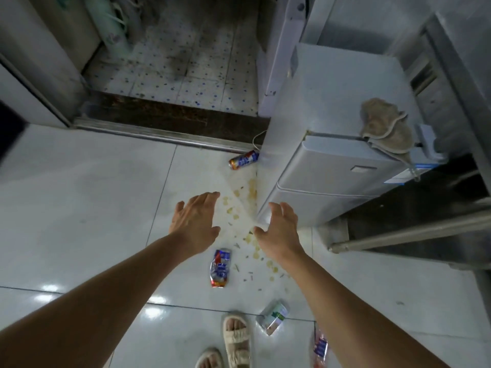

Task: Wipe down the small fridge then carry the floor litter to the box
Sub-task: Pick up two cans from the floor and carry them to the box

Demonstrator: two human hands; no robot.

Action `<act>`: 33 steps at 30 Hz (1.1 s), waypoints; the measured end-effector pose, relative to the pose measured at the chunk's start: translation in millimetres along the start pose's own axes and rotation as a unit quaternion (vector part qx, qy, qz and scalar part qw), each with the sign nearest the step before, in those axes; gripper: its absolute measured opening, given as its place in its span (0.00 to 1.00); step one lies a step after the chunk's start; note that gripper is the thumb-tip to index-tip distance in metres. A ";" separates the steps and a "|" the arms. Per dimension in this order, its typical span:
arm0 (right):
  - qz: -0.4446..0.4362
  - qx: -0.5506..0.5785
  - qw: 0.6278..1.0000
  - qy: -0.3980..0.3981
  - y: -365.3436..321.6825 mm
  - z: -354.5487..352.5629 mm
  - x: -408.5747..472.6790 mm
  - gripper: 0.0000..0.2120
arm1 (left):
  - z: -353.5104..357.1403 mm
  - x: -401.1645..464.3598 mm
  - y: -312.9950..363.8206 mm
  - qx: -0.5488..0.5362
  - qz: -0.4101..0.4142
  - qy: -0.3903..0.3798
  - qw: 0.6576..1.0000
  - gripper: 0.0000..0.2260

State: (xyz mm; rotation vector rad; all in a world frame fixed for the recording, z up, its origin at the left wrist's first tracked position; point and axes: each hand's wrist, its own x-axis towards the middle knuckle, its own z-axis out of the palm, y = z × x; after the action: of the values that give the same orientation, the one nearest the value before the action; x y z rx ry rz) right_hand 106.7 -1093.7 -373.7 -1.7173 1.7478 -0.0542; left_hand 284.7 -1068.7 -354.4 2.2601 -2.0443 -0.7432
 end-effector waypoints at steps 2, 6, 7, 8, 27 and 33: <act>0.010 -0.005 1.000 -0.026 2.6 10.2 11.0 0.32 | 3.4 11.5 -2.5 -0.001 -0.009 -0.011 1.000 0.33; 0.026 0.000 0.998 -0.058 9.1 37.5 37.6 0.32 | 20.1 35.2 -7.1 -0.006 -0.021 -0.035 0.999 0.33; 0.032 0.000 0.998 -0.063 11.1 45.7 43.5 0.32 | 25.4 40.6 -8.8 -0.005 -0.023 -0.044 0.999 0.33; 0.039 0.001 0.997 -0.067 13.1 54.0 48.8 0.32 | 31.2 45.6 -11.1 -0.004 -0.025 -0.050 0.998 0.33; 0.313 0.078 0.943 -0.076 53.3 270.1 107.9 0.36 | 174.8 148.9 -131.3 0.044 0.100 -0.231 0.967 0.32; 0.373 0.108 0.921 -0.033 72.1 361.8 117.5 0.38 | 234.4 166.9 -178.7 0.043 0.124 -0.274 0.953 0.30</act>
State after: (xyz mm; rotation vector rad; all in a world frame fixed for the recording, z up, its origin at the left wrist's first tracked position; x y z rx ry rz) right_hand 229.8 -1038.6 -736.7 -0.8081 2.1380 0.1413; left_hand 378.0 -1127.2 -674.8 1.9236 -2.5648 -1.4031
